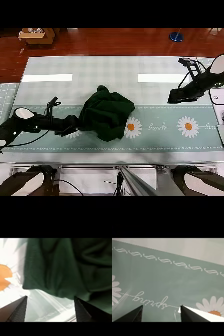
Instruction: Fold the shirts.
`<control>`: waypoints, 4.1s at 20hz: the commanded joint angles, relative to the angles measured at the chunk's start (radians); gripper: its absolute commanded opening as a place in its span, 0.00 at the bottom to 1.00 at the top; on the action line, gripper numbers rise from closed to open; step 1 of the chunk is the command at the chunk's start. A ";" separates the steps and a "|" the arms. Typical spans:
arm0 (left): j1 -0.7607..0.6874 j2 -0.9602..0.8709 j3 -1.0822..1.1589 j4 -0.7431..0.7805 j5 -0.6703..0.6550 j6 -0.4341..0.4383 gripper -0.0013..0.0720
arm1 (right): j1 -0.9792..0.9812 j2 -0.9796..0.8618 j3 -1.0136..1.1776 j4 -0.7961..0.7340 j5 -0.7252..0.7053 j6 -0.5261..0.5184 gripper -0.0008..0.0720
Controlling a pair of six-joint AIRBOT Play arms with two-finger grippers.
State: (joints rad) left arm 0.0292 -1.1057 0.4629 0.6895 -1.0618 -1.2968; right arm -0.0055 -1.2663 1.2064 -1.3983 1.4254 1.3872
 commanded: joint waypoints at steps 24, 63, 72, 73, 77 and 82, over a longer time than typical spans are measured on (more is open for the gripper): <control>0.004 -0.114 0.064 -0.212 0.129 0.126 0.06 | 0.000 -0.194 -0.188 0.779 -0.147 -0.361 0.75; 0.332 0.543 1.306 0.070 -0.298 0.022 0.05 | -0.448 0.639 0.275 1.070 0.032 -0.007 0.04; 0.298 0.549 1.353 0.379 -0.620 -0.018 0.06 | -0.438 0.634 0.349 0.384 0.409 0.085 0.04; 0.285 0.549 1.324 0.397 -0.628 -0.018 0.05 | -0.418 0.634 0.349 0.320 0.411 0.086 0.04; 0.244 0.550 1.151 0.418 -0.642 -0.017 0.06 | -0.353 0.625 0.349 0.154 0.419 0.087 0.04; 0.219 0.550 0.981 0.380 -0.642 -0.017 0.06 | -0.312 0.591 0.349 0.142 0.428 0.087 0.04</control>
State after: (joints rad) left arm 0.2630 -0.5564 1.5265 1.0824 -1.6993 -1.3140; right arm -0.3416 -0.6582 1.5547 -1.2022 1.8378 1.4715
